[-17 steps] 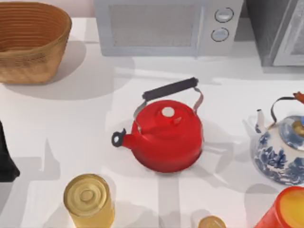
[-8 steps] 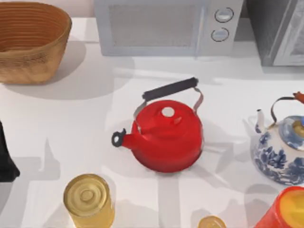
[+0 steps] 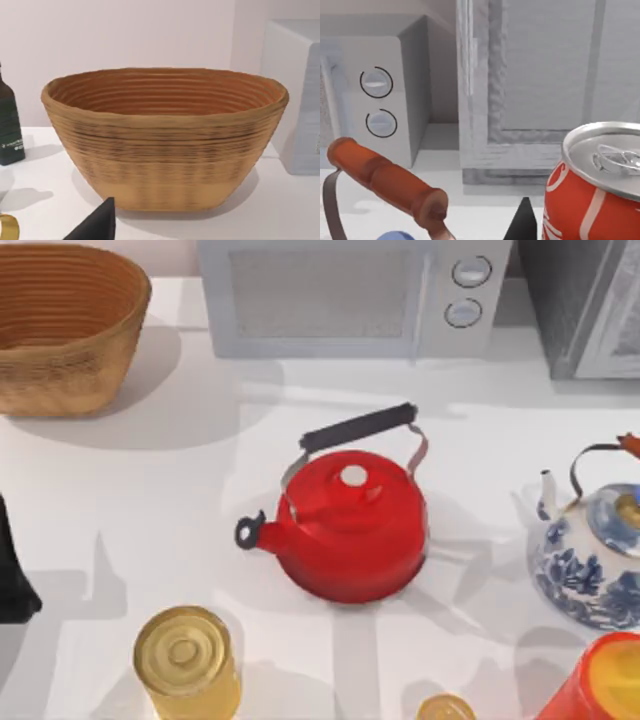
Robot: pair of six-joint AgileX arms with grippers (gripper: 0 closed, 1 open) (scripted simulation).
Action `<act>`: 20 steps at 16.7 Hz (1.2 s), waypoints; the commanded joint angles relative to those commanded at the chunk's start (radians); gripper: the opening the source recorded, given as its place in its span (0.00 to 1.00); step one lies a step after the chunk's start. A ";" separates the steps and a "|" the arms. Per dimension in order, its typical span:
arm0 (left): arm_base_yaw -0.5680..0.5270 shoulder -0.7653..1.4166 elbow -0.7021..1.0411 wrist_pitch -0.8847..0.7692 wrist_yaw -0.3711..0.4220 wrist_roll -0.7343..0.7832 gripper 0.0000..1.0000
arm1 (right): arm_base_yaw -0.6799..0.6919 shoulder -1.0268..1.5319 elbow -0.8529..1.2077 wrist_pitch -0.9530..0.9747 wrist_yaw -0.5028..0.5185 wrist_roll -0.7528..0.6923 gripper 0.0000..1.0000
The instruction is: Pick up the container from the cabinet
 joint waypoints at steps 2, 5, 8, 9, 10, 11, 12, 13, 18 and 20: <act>0.000 0.000 0.000 0.000 0.000 0.000 1.00 | -0.009 0.064 0.025 0.041 -0.031 0.000 0.00; 0.000 0.000 0.000 0.000 0.000 0.000 1.00 | -0.035 0.227 0.087 0.148 -0.105 0.000 0.00; 0.000 0.000 0.000 0.000 0.000 0.000 1.00 | -0.069 0.448 0.168 0.295 -0.204 0.000 0.00; 0.000 0.000 0.000 0.000 0.000 0.000 1.00 | -0.082 0.532 0.199 0.352 -0.242 0.001 0.00; 0.000 0.000 0.000 0.000 0.000 0.000 1.00 | -0.095 0.620 0.231 0.412 -0.281 0.001 0.00; 0.000 0.000 0.000 0.000 0.000 0.000 1.00 | -0.109 0.711 0.265 0.474 -0.322 0.002 0.00; 0.000 0.000 0.000 0.000 0.000 0.000 1.00 | -0.123 0.804 0.299 0.538 -0.364 0.002 0.00; 0.000 0.000 0.000 0.000 0.000 0.000 1.00 | -0.137 0.900 0.334 0.604 -0.407 0.003 0.00; 0.000 0.000 0.000 0.000 0.000 0.000 1.00 | -0.206 1.391 0.512 0.941 -0.625 0.008 0.00; 0.000 0.000 0.000 0.000 0.000 0.000 1.00 | -0.231 1.582 0.579 1.071 -0.709 0.011 0.00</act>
